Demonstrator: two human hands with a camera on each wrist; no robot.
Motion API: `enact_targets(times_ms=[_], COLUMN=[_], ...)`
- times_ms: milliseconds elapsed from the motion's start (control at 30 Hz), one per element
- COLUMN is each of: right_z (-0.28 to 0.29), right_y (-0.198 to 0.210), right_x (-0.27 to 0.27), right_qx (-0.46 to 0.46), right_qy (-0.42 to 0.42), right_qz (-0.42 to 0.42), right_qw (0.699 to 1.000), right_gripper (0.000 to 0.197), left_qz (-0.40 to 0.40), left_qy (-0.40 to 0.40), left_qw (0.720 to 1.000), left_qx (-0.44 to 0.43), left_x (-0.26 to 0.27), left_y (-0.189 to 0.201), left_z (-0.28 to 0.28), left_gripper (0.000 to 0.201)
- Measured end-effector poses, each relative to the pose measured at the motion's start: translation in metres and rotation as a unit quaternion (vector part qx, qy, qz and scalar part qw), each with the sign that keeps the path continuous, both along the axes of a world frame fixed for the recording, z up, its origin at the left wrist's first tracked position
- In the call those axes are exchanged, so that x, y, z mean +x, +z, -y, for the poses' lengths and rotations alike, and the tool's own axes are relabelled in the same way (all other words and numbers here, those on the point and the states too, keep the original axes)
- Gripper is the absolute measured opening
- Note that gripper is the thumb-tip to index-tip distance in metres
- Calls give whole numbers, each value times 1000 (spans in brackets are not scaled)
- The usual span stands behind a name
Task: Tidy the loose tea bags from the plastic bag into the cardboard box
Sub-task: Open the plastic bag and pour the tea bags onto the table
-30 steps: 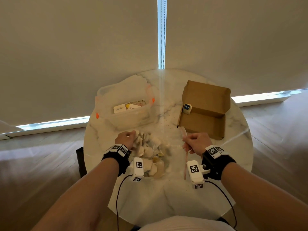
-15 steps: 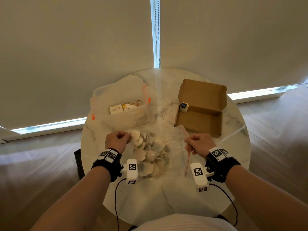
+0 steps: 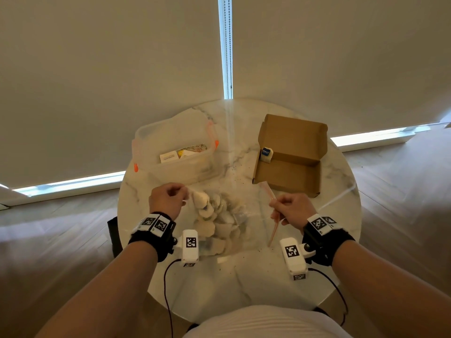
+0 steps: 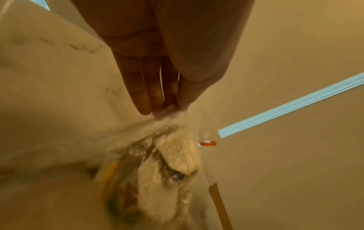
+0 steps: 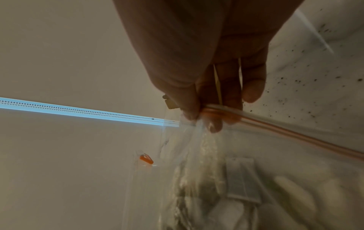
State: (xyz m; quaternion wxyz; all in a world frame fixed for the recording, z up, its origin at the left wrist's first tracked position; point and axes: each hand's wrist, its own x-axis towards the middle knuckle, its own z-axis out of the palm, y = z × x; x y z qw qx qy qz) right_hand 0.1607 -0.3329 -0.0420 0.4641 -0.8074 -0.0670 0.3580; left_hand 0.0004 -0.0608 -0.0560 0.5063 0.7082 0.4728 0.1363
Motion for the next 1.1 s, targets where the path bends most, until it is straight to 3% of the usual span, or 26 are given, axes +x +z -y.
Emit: enact_targets(times_ms=[100, 200, 300, 467, 667, 700, 767, 833, 867, 967, 1033, 1100], right_z=[5, 6, 8, 8, 6, 5, 3, 3, 3, 4, 1, -4], right_y=[0, -1, -3, -4, -7, -7, -8, -11, -14, -26, -31, -33], right_x=[-2, -4, -6, -8, -9, -9, -9, -10, -11, -15, -17, -18], right_qx=[0, -1, 2, 1, 11, 15, 26, 24, 12, -40, -62, -81], right_qy=[-1, 2, 6, 12, 11, 11, 17, 45, 68, 146, 183, 214], right_qz=[0, 0, -3, -8, -9, -9, -13, -20, -19, 8, 19, 34], right_qw=[1000, 1000, 1000, 1000, 1000, 1000, 999, 999, 997, 988, 981, 973], right_gripper=[15, 16, 16, 15, 15, 15, 15, 14, 13, 8, 8, 10], left_qz=[-48, -33, -45, -36, -3, -5, -62, -172, -241, -406, -431, -425], left_qy=[-98, -86, -142, -150, -105, -90, -79, -133, -185, -325, -333, -311], left_qw=[992, 993, 984, 985, 991, 995, 995, 976, 953, 854, 839, 850], left_qx=[66, 76, 99, 77, 77, 53, 5, -13, -14, -6, -1, 14], left_x=[-10, -14, -17, -22, -30, -36, -50, -65, -72, -84, -82, -78], left_y=[5, 12, 19, 24, 20, 15, 1, -13, -19, -37, -47, -50], left_z=[2, -1, 3, 1, -5, -6, -6, 2, 10, 32, 38, 43], left_gripper=[15, 15, 19, 17, 10, 11, 35, 44, 43, 60, 59, 41])
